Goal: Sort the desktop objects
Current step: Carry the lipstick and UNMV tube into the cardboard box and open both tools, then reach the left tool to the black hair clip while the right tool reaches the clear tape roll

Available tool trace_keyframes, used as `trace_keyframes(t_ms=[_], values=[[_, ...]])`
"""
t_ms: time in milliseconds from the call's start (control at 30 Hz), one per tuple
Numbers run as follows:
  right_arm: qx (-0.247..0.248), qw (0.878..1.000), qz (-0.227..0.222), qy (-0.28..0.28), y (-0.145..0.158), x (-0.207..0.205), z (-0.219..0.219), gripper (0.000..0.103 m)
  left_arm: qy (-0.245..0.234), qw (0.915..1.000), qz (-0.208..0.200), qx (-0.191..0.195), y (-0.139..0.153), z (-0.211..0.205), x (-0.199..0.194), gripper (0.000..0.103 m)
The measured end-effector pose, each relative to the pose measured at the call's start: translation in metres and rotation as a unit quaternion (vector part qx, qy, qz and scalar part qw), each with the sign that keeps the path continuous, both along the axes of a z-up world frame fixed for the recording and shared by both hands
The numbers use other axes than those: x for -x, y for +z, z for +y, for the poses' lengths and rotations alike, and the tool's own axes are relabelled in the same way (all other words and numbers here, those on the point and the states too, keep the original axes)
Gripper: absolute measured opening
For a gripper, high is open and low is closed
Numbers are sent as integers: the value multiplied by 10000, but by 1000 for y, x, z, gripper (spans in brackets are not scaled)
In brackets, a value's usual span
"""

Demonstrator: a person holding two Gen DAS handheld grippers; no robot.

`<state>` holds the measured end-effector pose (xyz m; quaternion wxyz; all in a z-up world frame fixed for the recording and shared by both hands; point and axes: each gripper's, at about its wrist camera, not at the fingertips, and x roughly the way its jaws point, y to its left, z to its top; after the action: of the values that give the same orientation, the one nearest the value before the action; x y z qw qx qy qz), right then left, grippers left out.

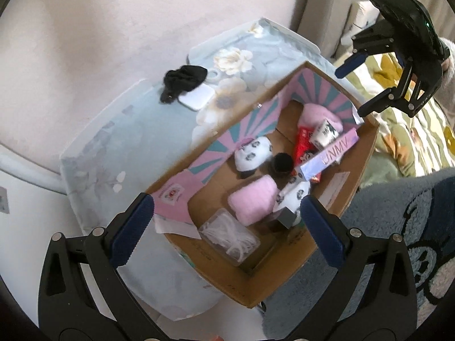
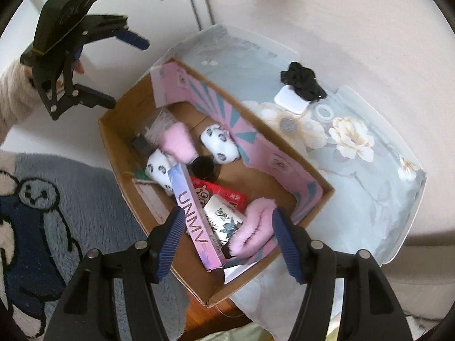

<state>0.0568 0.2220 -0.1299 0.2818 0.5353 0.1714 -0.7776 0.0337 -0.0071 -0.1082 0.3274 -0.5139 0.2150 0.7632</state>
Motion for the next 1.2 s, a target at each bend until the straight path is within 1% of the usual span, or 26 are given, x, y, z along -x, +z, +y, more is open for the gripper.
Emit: trace_keyframes(t_ms=[133,200,333,433,500,600,700,767,900,967,1033,1100,1200], values=[[106,9997,65,-196,8,4,7,59,188,9995,93,-218,11,-6,11,103],[148,9993,145,-313,13,7,11,59,304,9991,162,-262,15,-6,17,103],[309,9980,234,-506,24,16,19,59,499,9975,253,-433,28,-2,39,103],[443,9964,275,-669,32,27,27,59,573,9968,306,-469,34,6,57,103],[529,9953,292,-763,37,37,32,59,574,9966,352,-483,37,13,70,103],[487,9941,389,-887,41,53,37,59,566,9964,420,-467,37,29,92,103],[427,9942,385,-909,42,73,42,59,425,9969,259,-608,32,47,115,103],[343,9948,357,-885,40,87,45,59,349,9976,240,-550,25,63,127,103],[96,9960,478,-753,26,120,53,59,216,9992,187,-294,-4,91,153,103],[49,9963,457,-733,9,140,57,59,191,9997,79,-158,-26,105,171,102],[71,9972,334,-669,-13,160,59,59,215,9998,-1,-53,-47,116,185,102],[34,9977,290,-604,-33,176,57,59,225,9997,-17,37,-65,125,196,102],[-3,9985,291,-461,-56,190,52,59,264,9995,-19,189,-83,131,205,101]])
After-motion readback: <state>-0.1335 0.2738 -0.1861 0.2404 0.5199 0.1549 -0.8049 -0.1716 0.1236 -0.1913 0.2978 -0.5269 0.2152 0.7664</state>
